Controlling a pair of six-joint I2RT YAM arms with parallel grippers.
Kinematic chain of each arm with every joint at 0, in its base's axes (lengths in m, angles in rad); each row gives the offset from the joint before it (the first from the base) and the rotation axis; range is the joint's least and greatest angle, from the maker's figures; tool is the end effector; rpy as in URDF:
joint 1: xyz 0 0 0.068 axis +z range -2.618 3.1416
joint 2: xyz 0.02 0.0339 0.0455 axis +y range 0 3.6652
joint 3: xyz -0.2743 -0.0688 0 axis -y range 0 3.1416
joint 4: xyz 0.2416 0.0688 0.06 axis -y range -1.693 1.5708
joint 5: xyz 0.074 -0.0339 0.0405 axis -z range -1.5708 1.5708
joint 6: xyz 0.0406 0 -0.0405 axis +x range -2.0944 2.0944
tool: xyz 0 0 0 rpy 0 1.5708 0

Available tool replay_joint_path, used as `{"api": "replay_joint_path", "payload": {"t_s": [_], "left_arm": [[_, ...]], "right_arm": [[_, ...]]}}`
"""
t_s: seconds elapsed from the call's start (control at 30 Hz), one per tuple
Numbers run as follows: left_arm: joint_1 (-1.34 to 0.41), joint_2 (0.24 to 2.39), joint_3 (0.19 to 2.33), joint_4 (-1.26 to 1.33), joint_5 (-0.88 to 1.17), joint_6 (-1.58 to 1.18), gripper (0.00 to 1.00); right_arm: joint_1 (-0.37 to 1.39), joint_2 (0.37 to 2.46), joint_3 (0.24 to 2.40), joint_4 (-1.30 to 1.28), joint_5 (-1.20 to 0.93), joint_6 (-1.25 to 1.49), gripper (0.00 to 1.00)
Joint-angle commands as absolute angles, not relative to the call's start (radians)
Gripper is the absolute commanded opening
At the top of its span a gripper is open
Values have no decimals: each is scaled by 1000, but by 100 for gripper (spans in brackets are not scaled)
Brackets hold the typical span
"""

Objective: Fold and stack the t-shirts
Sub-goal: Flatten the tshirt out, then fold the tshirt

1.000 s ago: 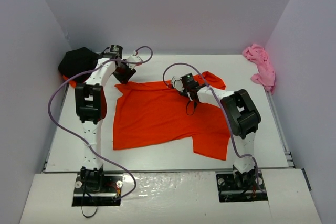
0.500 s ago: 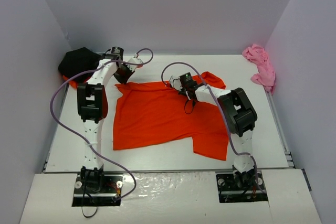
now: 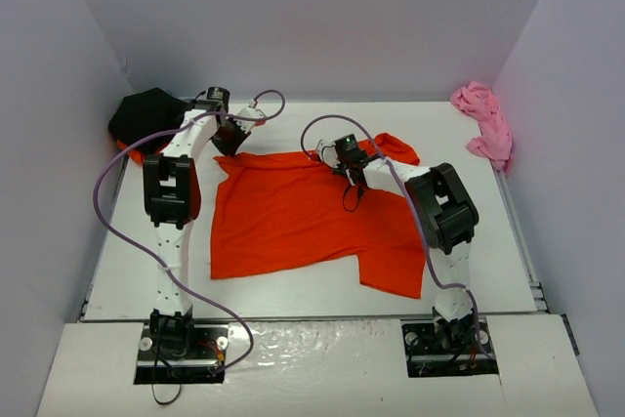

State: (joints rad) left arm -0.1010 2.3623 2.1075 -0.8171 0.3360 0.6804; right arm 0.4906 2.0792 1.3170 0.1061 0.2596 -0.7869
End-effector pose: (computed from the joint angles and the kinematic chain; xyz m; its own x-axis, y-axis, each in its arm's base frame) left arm 0.5138 -0.0655 0.2048 -0.5205 0.6497 -0.5541 0.7456 0.6621 0.0759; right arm 0.4102 0.2073 0.1606 -0.1845 -0.8745 -0.4486 -0.5759 0.4660 -0.6717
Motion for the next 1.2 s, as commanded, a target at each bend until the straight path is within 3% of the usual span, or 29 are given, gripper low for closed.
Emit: {"api": "replay_joint_path", "payload": {"t_s": [0.0,0.17,0.23,0.47,0.6,0.87,1.03,1.17], "left_arm": [[-80,2278,2141,-850,347,712,14],[-57,2242,2107,-869,358,737,35],[-40,2245,2128,-895,392,740,39],[-29,2223,2107,-913,410,786,37],[-28,2252,2138,-946,401,801,26],[-29,2249,2142,-957,417,810,19],[-29,2246,2131,-997,415,842,21],[-28,2244,2118,-992,394,855,33]], "right_arm": [[482,2020,1348,157,305,-787,0],[481,2020,1345,164,308,-781,0],[479,2014,1338,167,309,-783,0],[465,1997,1313,175,312,-781,0],[465,1996,1308,176,311,-776,0],[463,2000,1314,176,314,-779,0],[465,2008,1318,176,313,-774,0],[465,2012,1320,176,313,-772,0]]}}
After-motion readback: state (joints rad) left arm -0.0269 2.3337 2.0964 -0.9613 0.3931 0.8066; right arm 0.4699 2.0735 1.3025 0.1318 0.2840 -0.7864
